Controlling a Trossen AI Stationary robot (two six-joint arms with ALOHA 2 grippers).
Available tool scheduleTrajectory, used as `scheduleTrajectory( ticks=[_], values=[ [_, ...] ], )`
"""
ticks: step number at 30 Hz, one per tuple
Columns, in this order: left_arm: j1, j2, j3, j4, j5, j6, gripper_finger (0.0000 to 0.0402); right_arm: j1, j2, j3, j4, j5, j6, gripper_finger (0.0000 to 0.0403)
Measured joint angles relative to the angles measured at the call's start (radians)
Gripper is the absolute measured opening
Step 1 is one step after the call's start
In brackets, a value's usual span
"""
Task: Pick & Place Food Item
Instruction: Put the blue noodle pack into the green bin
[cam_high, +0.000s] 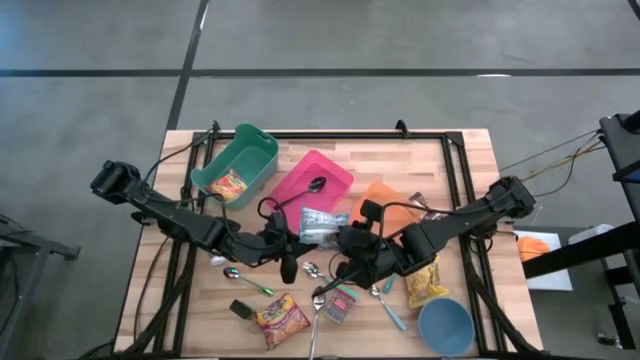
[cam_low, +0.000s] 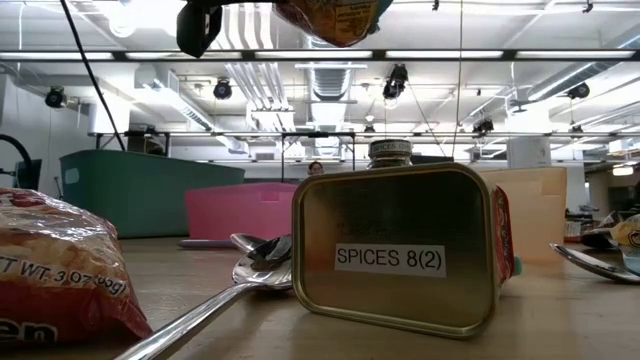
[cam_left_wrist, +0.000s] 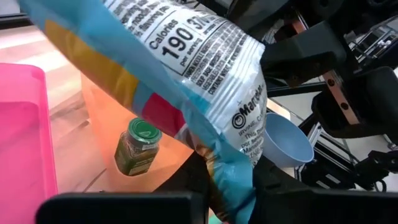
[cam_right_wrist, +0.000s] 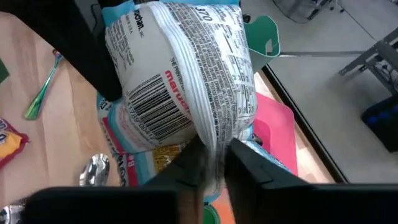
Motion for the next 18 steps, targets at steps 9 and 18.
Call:
scheduleTrajectory(
  ticks=[9,18],
  values=[
    [0.007,-0.006,0.014,-0.107,-0.004,-0.033,0.0039,0.000,-0.005,0.002,-0.001,0.000,-0.041,0.0213],
    [0.022,-0.046,0.070,-0.285,-0.071,-0.038,0.0017,0.007,-0.007,0.043,-0.001,0.005,-0.020,0.0270]
  ],
)
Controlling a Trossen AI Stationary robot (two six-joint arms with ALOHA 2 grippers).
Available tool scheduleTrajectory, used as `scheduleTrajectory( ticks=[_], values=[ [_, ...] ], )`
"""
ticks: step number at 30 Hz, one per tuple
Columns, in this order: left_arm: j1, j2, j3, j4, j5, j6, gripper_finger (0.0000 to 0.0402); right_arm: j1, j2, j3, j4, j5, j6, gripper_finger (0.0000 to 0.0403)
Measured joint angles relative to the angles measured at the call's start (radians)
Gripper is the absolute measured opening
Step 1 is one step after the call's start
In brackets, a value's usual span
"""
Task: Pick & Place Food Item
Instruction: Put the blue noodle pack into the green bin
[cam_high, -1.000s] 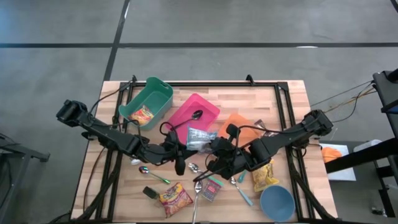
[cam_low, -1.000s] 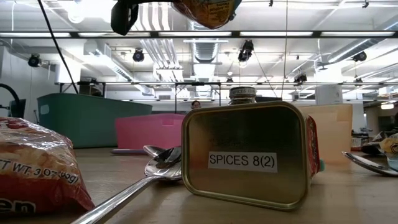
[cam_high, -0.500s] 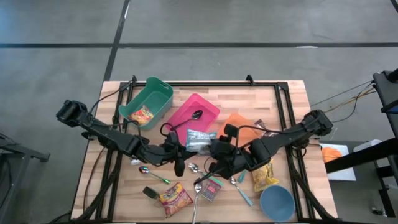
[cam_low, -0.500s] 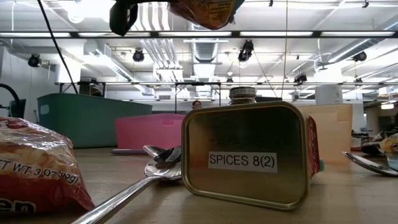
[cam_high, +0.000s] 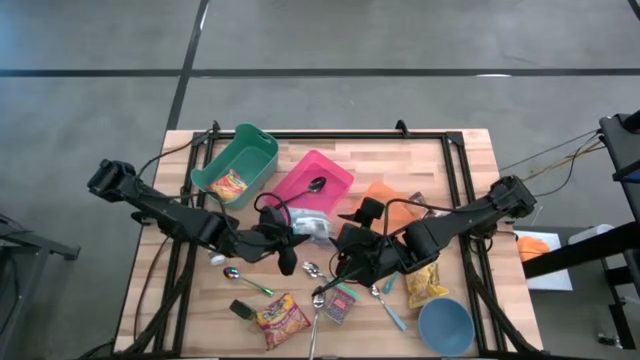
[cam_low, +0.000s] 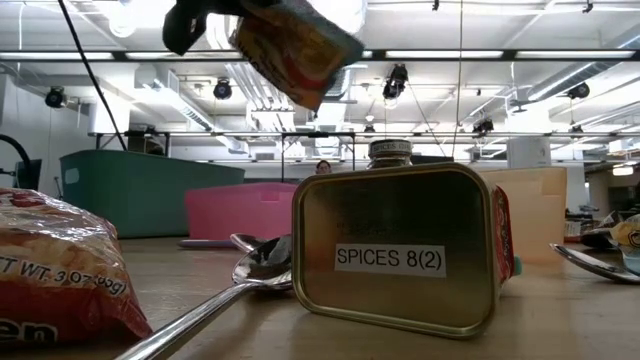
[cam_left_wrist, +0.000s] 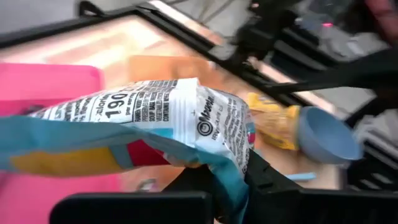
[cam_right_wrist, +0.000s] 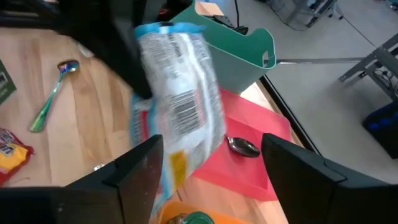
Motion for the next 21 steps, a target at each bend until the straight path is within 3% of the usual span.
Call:
scheduleTrajectory(
  ticks=[6,12,17,21],
  values=[
    [0.018,-0.060,0.078,-0.245,-0.101,-0.050,0.0017,0.013,0.000,0.007,-0.003,0.001,0.021,0.0272],
    [0.082,-0.102,0.198,-0.577,-0.177,-0.125,0.0017,0.027,-0.001,-0.009,-0.117,0.003,0.189,0.0272],
    [0.211,-0.104,0.296,-0.886,-0.169,-0.214,0.0017,0.040,-0.001,-0.065,-0.180,0.003,0.303,0.0272],
    [0.357,-0.104,0.318,-1.011,-0.086,-0.219,0.0016,0.052,-0.001,-0.120,-0.184,0.003,0.351,0.0272]
  ],
)
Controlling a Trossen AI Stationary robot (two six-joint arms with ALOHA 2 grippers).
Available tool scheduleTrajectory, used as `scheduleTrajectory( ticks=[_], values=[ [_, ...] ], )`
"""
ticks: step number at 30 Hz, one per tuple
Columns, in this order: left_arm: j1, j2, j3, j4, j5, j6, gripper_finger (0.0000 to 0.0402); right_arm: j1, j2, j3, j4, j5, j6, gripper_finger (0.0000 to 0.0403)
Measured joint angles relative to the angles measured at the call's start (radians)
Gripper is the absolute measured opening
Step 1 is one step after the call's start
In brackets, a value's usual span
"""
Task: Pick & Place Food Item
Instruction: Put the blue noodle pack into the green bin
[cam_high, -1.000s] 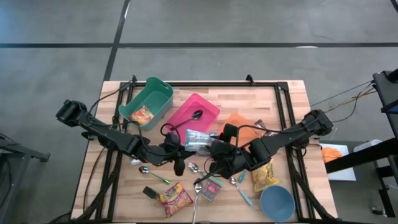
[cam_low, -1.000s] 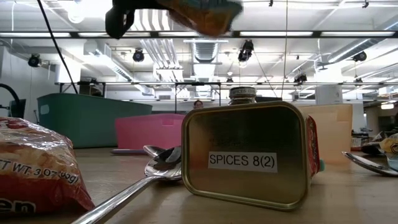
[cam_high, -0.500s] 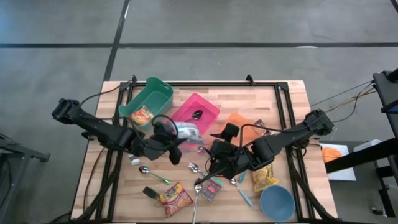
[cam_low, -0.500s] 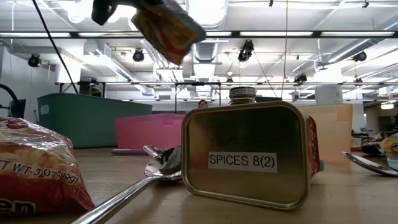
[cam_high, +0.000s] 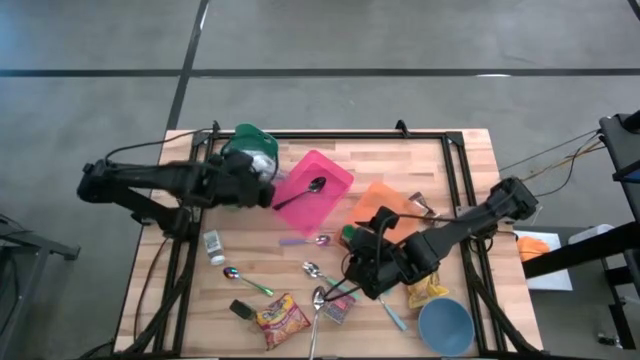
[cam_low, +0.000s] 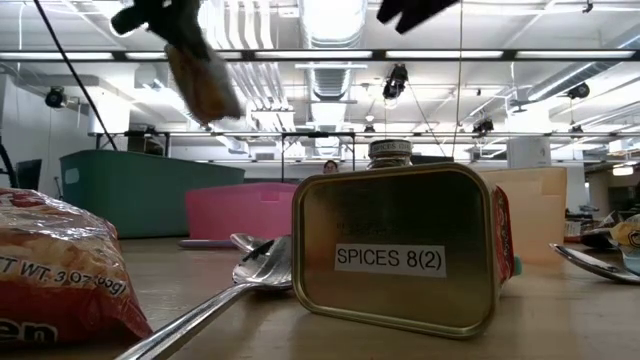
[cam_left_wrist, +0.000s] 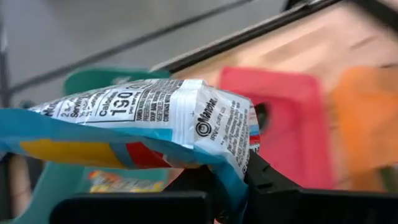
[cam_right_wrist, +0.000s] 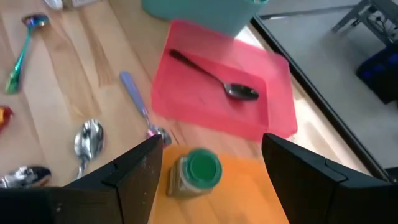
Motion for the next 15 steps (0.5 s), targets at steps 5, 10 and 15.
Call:
scheduleTrajectory(
  ticks=[5,10,15],
  values=[
    [0.184,0.001,-0.033,-0.013,0.093,0.072,0.0016,0.005,0.000,-0.062,-0.002,0.000,0.075,0.0272],
    [0.323,0.001,-0.102,-0.010,0.145,0.124,0.0016,0.005,-0.001,-0.091,-0.006,-0.003,0.088,0.0272],
    [0.395,0.001,-0.212,0.002,0.165,0.130,0.0016,0.005,-0.007,-0.091,-0.005,-0.003,0.088,0.0272]
  ],
)
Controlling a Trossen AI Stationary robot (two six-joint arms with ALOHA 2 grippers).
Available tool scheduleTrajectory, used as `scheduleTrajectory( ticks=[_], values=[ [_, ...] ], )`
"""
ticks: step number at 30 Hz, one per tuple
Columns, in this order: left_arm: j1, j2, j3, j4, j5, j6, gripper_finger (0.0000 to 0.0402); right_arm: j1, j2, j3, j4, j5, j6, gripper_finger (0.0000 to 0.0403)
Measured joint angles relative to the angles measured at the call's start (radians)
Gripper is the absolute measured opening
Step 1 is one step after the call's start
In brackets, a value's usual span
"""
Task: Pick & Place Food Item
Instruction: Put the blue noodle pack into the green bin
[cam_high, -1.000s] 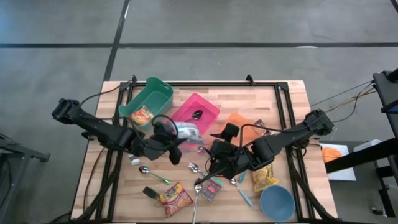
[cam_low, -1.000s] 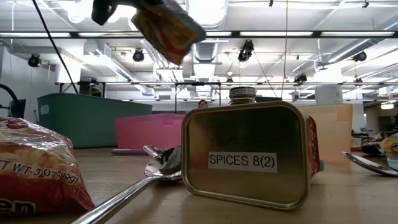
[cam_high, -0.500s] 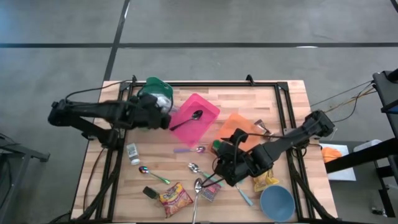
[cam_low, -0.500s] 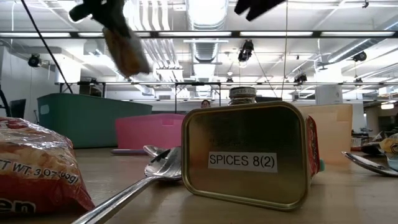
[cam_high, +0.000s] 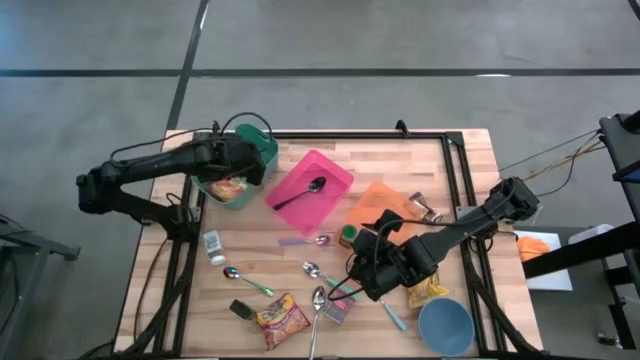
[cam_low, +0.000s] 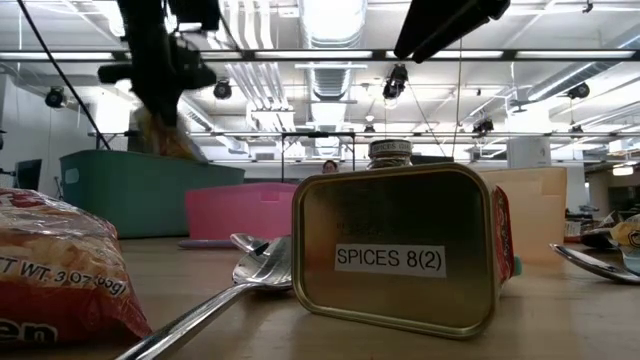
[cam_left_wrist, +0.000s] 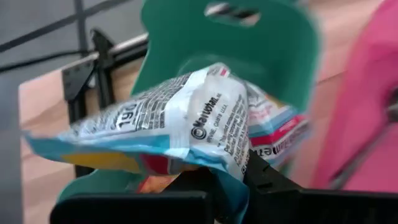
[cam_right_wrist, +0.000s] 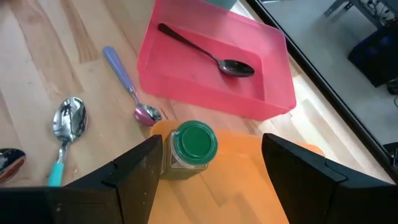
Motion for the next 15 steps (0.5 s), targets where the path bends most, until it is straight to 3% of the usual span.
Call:
scheduleTrajectory(
  ticks=[8,15],
  values=[
    [0.042,0.000,-0.153,0.138,0.028,0.045,0.0016,0.000,0.000,-0.001,0.004,0.000,0.000,0.0272],
    [0.056,-0.013,-0.142,0.125,-0.030,0.050,0.0016,0.000,0.000,-0.001,0.006,0.000,-0.005,0.0272]
  ],
)
